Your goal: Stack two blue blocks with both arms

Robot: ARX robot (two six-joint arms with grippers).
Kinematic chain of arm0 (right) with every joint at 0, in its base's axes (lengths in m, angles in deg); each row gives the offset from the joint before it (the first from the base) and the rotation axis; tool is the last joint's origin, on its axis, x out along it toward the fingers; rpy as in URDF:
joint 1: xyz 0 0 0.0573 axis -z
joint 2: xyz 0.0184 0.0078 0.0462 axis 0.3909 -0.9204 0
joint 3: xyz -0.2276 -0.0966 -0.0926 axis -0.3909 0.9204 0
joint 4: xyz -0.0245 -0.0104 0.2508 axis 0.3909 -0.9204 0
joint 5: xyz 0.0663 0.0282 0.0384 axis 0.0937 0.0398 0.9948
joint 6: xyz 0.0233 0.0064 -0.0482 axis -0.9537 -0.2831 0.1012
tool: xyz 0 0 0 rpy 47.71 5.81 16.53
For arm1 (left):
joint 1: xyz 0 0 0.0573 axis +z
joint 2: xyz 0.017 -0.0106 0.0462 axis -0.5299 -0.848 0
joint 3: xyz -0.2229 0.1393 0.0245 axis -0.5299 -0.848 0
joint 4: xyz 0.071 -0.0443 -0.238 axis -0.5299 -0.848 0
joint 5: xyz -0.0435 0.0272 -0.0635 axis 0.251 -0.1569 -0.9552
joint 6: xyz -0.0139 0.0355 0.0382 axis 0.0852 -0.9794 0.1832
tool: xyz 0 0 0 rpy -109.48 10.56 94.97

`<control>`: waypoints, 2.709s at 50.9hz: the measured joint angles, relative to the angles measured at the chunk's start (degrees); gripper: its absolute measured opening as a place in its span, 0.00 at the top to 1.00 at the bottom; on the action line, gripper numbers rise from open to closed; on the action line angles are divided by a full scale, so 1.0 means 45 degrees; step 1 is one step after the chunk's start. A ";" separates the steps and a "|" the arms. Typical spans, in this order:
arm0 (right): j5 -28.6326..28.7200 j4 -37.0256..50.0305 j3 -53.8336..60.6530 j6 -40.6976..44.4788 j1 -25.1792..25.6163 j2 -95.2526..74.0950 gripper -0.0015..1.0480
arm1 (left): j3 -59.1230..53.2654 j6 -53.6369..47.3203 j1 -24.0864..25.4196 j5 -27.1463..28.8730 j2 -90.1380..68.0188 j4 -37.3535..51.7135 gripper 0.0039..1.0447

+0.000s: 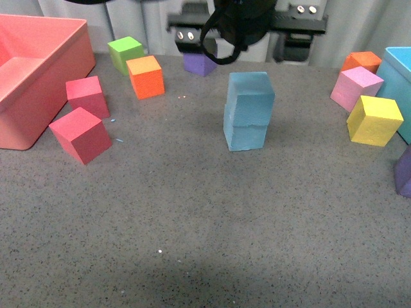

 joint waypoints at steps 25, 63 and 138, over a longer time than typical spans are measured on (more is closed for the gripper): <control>0.0000 0.0000 0.0000 0.0000 0.0000 0.0000 0.09 | -1.4168 -0.3400 0.3293 -0.0748 0.6863 1.6130 0.96; -0.0010 0.0000 0.0000 0.0000 0.0000 0.0000 0.09 | -1.9511 -0.3541 0.6091 -0.3565 1.4343 1.3614 0.97; -0.0010 0.0000 0.0000 0.0000 0.0000 0.0000 0.09 | -2.0240 -0.3555 0.7373 -0.4813 2.5301 0.3876 0.97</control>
